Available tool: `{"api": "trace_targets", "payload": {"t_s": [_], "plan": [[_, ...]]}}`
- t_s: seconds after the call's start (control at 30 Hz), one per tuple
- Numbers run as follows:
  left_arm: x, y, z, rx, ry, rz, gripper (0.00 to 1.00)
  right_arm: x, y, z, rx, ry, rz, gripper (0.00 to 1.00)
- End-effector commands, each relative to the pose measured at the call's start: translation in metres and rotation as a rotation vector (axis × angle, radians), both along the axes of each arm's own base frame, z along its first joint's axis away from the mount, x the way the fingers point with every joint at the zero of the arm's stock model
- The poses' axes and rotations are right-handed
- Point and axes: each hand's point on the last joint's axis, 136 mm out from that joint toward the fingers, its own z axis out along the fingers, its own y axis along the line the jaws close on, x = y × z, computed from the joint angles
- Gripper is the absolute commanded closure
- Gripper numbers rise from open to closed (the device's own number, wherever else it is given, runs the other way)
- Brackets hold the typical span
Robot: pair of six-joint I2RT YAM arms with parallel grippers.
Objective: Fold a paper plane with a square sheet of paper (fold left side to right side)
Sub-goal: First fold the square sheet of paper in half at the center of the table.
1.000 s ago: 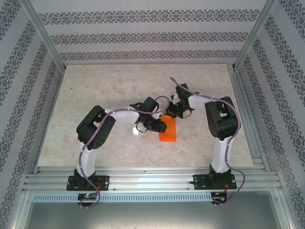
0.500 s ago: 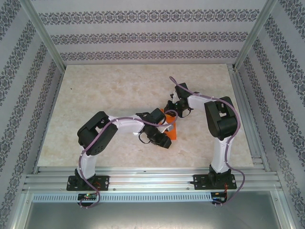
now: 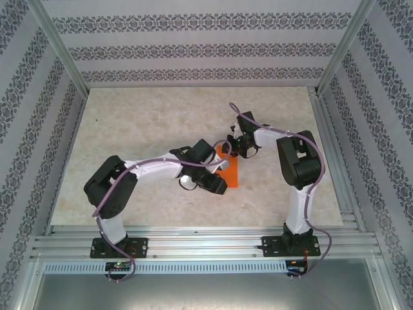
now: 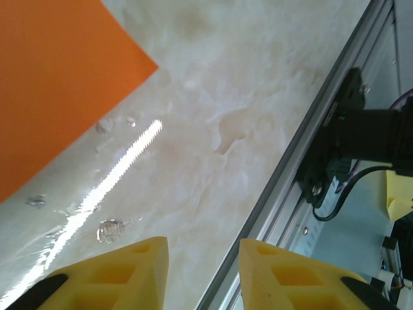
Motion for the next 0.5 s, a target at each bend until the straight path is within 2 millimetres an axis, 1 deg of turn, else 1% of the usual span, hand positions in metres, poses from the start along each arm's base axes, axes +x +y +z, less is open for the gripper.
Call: {"api": "trace_targets", "payload": {"t_s": [0.0, 0.07, 0.1, 0.17, 0.27, 0.37, 0.47], "plan": [[0.042, 0.007, 0.03, -0.081, -0.082, 0.086, 0.68, 0.006, -0.011, -0.013, -0.058, -0.022, -0.032, 0.98], [0.061, 0.01, 0.029, -0.086, -0.084, 0.126, 0.72, 0.01, -0.009, -0.004, -0.044, -0.044, -0.031, 0.98], [0.069, 0.008, 0.025, -0.079, -0.076, 0.136, 0.73, 0.011, -0.008, -0.001, -0.044, -0.049, -0.03, 0.98], [0.077, 0.001, 0.013, -0.07, -0.06, 0.129, 0.75, 0.013, -0.008, 0.001, -0.044, -0.052, -0.029, 0.98], [0.084, -0.01, -0.008, -0.072, -0.016, 0.12, 0.76, 0.011, -0.008, -0.002, -0.047, -0.042, -0.029, 0.98], [0.089, -0.013, -0.026, -0.055, -0.007, 0.129, 0.77, 0.01, -0.007, -0.005, -0.043, -0.034, -0.031, 0.97], [0.089, -0.013, -0.038, -0.039, 0.008, 0.133, 0.77, 0.01, -0.007, -0.004, -0.038, -0.035, -0.03, 0.98]]}}
